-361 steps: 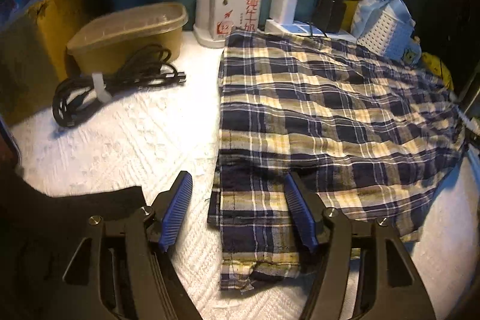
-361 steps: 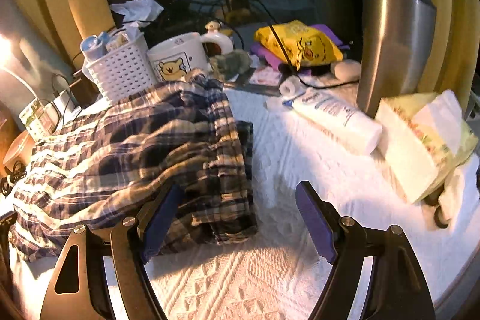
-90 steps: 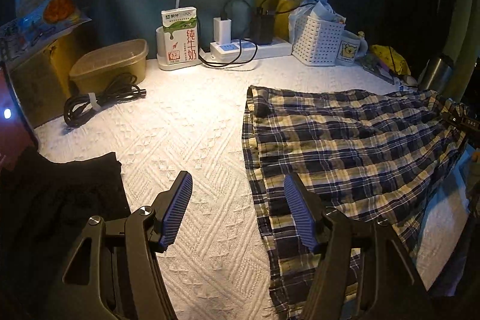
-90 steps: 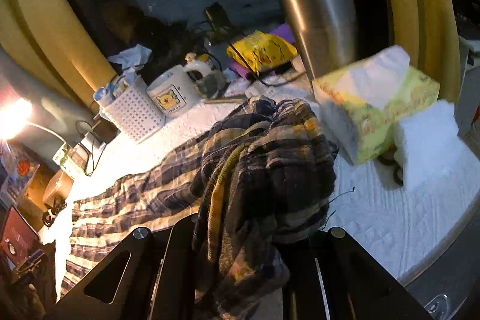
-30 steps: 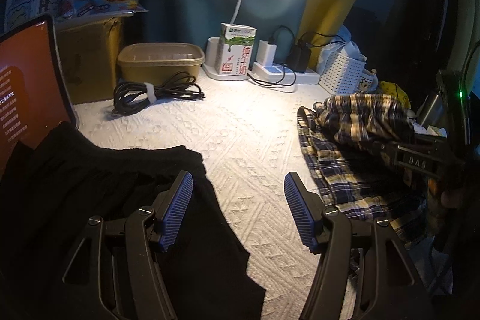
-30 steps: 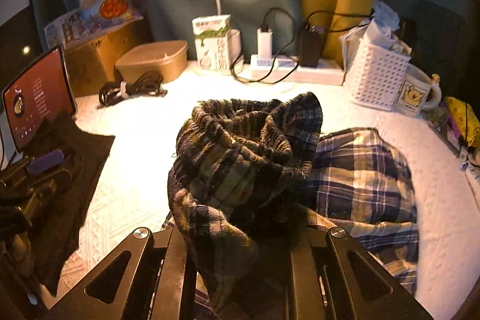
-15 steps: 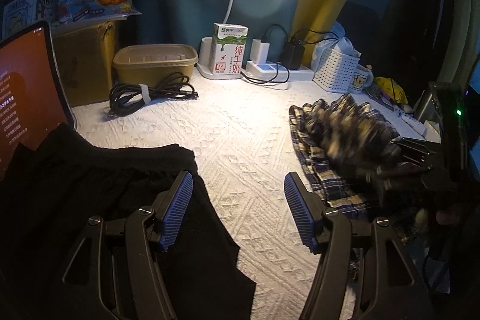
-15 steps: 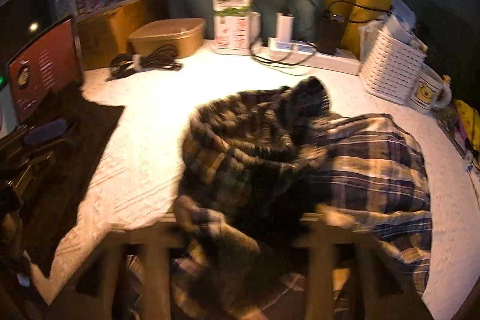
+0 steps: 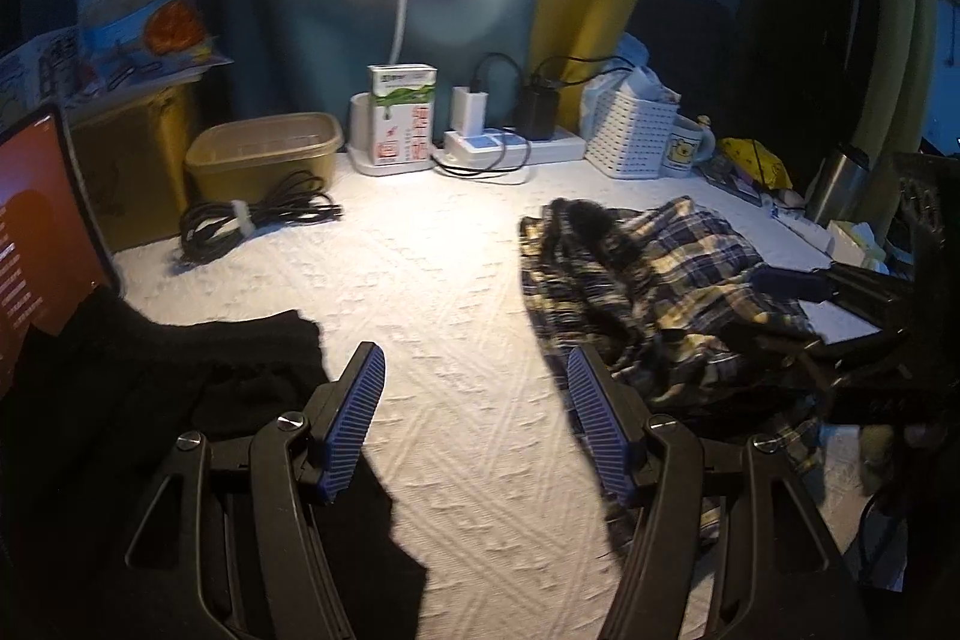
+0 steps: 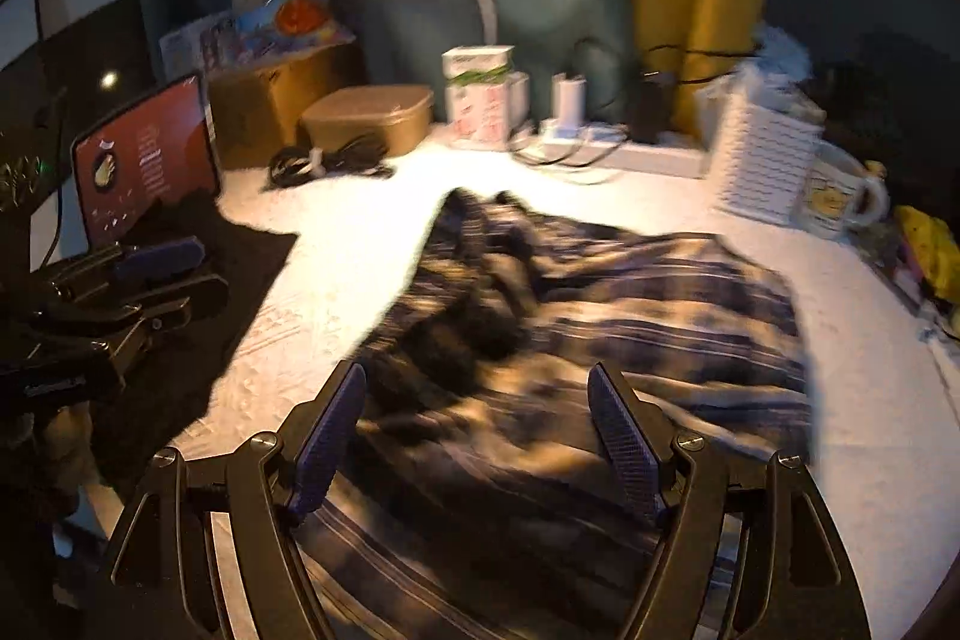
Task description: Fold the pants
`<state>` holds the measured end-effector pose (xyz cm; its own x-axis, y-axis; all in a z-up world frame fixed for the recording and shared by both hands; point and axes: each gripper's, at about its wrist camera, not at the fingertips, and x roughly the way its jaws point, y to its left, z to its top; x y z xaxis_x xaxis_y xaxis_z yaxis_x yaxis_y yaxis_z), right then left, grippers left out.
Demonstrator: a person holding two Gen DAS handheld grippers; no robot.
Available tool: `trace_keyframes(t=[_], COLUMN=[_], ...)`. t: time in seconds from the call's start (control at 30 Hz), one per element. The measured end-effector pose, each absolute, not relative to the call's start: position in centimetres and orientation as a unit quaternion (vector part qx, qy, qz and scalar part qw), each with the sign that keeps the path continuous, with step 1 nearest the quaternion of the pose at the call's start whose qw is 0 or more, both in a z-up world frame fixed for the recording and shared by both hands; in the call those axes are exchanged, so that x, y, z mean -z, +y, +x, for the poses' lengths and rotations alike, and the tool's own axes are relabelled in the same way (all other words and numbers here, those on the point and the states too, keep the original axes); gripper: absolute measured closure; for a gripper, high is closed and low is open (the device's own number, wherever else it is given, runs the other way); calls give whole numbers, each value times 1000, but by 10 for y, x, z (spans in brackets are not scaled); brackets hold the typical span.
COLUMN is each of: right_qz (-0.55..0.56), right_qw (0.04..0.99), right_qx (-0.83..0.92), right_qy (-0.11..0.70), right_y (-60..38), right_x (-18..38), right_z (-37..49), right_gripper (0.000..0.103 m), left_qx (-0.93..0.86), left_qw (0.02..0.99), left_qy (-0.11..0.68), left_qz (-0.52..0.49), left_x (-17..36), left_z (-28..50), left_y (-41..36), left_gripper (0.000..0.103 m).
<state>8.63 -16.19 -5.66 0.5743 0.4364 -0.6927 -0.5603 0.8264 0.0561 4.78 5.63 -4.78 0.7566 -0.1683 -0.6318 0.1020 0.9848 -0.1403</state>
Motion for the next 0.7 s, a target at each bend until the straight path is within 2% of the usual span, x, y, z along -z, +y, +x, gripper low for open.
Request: trace_keyframes(t=[0.3,0.7], right_qz=[-109,-228], right_qw=[887,876], right_qx=[-235,-238], right_qy=[382,352], right_y=[-245,-226], right_x=[77,110], right_z=[65,59], right_gripper=[25,25], left_qx=[88,77], left_qw=[929,922], left_qy=[357,379], left_qz=[-32,-14], left_x=[52,53], left_z=[63,83], left_y=[17,-21], left_gripper=[36,36])
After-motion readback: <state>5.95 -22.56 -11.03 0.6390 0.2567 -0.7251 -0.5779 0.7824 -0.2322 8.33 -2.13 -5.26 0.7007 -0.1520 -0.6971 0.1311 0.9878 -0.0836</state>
